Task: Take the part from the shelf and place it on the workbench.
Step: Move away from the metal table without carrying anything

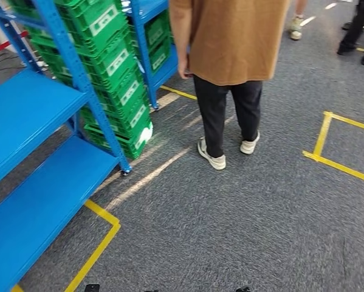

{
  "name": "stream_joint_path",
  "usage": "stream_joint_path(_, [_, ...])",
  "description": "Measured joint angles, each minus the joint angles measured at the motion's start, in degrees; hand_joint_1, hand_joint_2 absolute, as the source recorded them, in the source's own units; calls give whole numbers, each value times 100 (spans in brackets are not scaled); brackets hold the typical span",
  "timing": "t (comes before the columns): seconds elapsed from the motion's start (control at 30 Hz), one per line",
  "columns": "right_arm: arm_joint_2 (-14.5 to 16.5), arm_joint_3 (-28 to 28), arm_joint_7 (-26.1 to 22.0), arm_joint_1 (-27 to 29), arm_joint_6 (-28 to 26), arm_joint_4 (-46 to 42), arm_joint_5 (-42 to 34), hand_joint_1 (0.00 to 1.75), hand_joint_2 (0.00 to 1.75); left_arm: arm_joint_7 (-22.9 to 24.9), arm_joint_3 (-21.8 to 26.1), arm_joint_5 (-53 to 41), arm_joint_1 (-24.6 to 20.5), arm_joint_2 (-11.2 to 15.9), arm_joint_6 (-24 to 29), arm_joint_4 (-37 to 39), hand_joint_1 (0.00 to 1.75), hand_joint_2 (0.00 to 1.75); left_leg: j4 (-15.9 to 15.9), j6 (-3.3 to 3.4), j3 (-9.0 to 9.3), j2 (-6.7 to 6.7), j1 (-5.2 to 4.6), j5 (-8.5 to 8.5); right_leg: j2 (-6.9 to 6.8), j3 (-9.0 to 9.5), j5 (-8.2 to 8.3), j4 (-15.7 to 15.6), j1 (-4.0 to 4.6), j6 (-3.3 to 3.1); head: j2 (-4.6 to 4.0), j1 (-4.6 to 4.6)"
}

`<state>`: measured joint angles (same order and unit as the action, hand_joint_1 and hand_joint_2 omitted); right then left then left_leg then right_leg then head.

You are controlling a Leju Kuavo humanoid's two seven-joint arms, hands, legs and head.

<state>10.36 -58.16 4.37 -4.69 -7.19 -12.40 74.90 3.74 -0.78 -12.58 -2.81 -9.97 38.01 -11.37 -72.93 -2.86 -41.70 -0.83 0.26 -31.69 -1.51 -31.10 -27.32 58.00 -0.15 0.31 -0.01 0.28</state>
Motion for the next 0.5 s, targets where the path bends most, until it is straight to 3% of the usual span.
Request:
stream_joint_path(0.03, [-3,0,0,-5,-9,-1,2,0,175,0,1,2,8,1,1,0,0,0,85,7,60,11,-1,103,-78,4,-3,0,6,-2,-1,0])
stream_joint_path(0.07, [-4,1,0,-14,-16,-1,5,0,175,0,2,4,14,3,2,0,0,0,381,21,233,48,-6,281,-148,12,-8,0,9,3,-1,-1])
stream_joint_path(0.13, [-4,2,0,-31,-25,-2,14,0,175,0,4,4,4,4,5,0,0,0,1179,73,685,295,-42,587,-263,29,-32,9,31,32,-1,-10])
stream_joint_path(0.2, [-5,2,3,-38,-31,-3,19,0,175,0,4,4,-17,1,7,0,0,0,1612,133,908,469,-79,666,-371,48,-61,14,68,77,-1,-7])
stream_joint_path(0.27, [-8,2,10,-49,-37,-5,22,0,175,0,5,7,-12,-1,9,0,0,0,1661,191,905,377,-80,663,-475,82,-77,-3,80,125,-1,5])
stream_joint_path(0.3, [-10,2,13,-58,-37,-6,24,0,175,0,6,15,0,-2,10,0,0,0,1673,220,909,321,-66,673,-428,83,-107,18,73,159,-1,15])
stream_joint_path(0.37, [-12,3,14,-68,-37,-8,27,0,175,0,9,36,7,-7,15,0,0,0,1699,282,920,202,-26,700,-152,-63,-331,367,51,228,0,43])
stream_joint_path(0.43, [-12,3,15,-58,-35,-8,28,0,175,0,11,47,-4,-13,17,0,0,0,1699,316,909,71,-13,709,99,-424,-700,1134,31,273,0,76])
stream_joint_path(0.47, [-13,3,16,-48,-36,-8,28,0,175,0,12,48,-7,-15,17,0,0,0,1699,322,906,-4,-13,711,128,-598,-822,1481,27,284,0,81])
stream_joint_path(0.5, [-14,2,17,-38,-37,-8,29,0,175,-1,13,46,-3,-14,17,0,0,0,1697,323,906,-82,-10,712,137,-700,-838,1661,22,292,0,85])
